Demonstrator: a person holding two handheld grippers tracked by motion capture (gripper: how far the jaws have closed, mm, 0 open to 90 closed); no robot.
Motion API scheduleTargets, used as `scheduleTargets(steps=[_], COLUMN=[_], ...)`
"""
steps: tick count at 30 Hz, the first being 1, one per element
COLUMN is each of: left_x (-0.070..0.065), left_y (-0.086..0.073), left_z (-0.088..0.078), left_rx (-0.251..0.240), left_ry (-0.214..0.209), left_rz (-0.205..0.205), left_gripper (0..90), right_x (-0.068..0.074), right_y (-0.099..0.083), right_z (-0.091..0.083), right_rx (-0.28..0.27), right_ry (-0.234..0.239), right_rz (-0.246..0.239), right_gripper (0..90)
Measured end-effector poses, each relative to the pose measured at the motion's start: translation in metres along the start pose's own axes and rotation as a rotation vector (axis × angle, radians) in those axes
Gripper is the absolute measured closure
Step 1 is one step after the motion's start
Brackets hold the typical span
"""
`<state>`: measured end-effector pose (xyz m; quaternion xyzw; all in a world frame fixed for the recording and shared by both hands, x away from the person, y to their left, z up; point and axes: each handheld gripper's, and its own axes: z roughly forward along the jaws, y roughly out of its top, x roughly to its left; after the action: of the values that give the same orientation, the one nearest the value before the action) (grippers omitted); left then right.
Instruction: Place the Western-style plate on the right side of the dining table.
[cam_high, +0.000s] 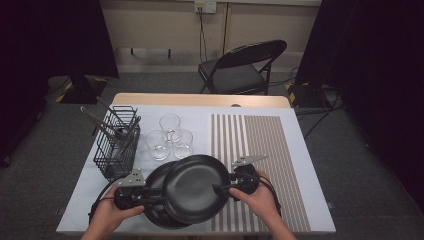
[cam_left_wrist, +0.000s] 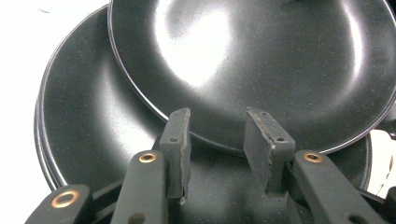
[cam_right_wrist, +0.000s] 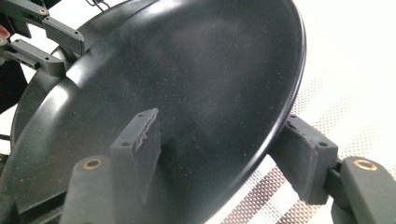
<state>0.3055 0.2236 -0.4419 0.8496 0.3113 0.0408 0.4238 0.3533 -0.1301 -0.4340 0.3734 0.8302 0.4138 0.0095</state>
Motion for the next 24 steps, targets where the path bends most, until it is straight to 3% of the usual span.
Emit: scheduleTargets(steps=[10, 24], left_x=[-0.0007, -0.0016], left_y=[-0.0001, 0.0], left_z=[0.0001, 0.0], left_rx=[-0.001, -0.002], left_ry=[0.002, -0.007], left_rz=[0.004, 0.006], left_gripper=[60.7, 58.7], right_x=[0.002, 0.0018], right_y=[0.001, 0.0024], right_z=[-0.0005, 0.002], right_rx=[0.011, 0.024], right_ry=[0.021, 0.038], right_rz=[0.023, 0.093], right_gripper=[42.8, 47.3])
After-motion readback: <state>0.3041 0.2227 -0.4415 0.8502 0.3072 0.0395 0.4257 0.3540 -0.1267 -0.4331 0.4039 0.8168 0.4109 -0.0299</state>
